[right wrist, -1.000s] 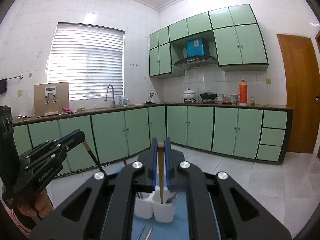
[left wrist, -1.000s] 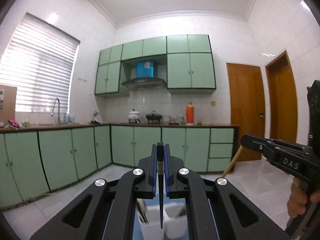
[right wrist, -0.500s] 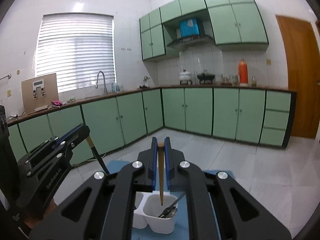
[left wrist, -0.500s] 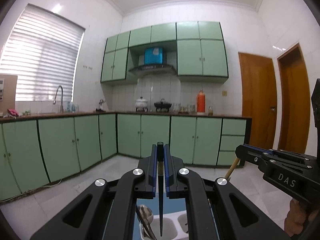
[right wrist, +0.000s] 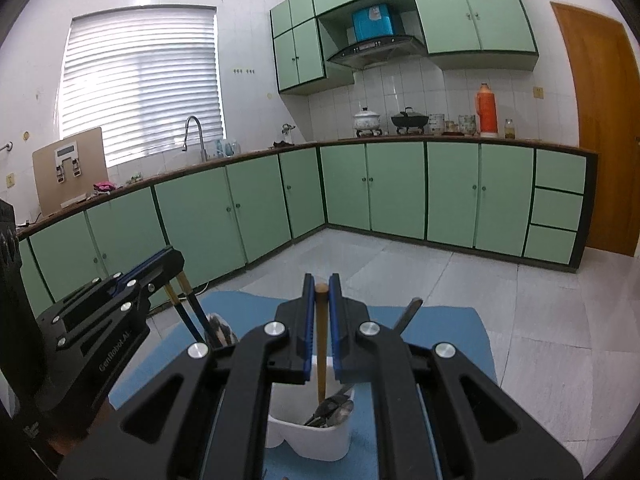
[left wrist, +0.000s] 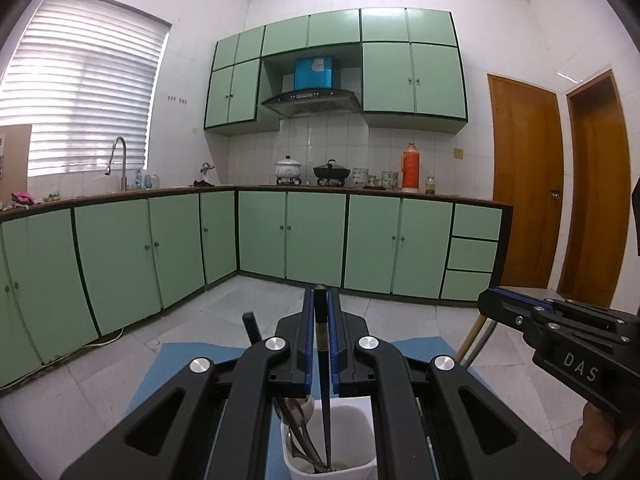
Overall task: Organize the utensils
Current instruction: 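Lower both chopsticks into the white holder and open both tools, then withdraw both tools from the holder back over the last two chopsticks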
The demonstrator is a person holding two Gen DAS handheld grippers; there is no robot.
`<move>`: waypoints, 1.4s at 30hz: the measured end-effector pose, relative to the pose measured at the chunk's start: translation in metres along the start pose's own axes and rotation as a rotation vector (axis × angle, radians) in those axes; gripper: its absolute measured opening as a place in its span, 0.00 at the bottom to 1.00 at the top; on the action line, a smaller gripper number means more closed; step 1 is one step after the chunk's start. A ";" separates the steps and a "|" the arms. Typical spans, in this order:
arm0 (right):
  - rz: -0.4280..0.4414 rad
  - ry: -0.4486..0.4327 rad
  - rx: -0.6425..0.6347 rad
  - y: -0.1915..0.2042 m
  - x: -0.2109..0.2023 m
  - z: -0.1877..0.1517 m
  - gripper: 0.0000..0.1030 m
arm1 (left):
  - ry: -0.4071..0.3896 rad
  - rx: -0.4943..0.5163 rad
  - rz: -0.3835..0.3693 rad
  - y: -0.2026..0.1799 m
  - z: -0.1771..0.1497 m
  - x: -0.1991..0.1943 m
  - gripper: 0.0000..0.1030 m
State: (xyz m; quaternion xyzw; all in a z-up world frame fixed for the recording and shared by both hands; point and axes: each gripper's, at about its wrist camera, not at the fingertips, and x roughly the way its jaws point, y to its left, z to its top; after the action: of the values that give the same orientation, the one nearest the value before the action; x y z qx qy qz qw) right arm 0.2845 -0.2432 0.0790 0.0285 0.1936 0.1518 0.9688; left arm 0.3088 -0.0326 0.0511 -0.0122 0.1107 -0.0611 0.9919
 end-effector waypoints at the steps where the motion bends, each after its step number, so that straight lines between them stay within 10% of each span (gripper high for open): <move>1: -0.001 -0.001 0.001 0.000 0.000 -0.002 0.06 | 0.004 -0.001 0.002 0.001 -0.002 0.001 0.06; 10: -0.028 -0.008 0.010 -0.005 -0.006 -0.004 0.08 | 0.023 -0.012 0.019 0.007 -0.008 0.003 0.07; 27: -0.084 -0.127 0.014 -0.010 -0.060 -0.010 0.79 | -0.080 -0.008 0.025 0.014 0.005 -0.047 0.74; 42: -0.058 -0.121 0.006 0.009 -0.126 -0.082 0.91 | -0.045 0.024 0.016 0.008 -0.047 -0.127 0.91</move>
State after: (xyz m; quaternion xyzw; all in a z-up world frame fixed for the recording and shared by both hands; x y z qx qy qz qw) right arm 0.1395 -0.2731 0.0504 0.0350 0.1357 0.1209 0.9827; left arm 0.1763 -0.0094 0.0331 -0.0005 0.0878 -0.0541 0.9947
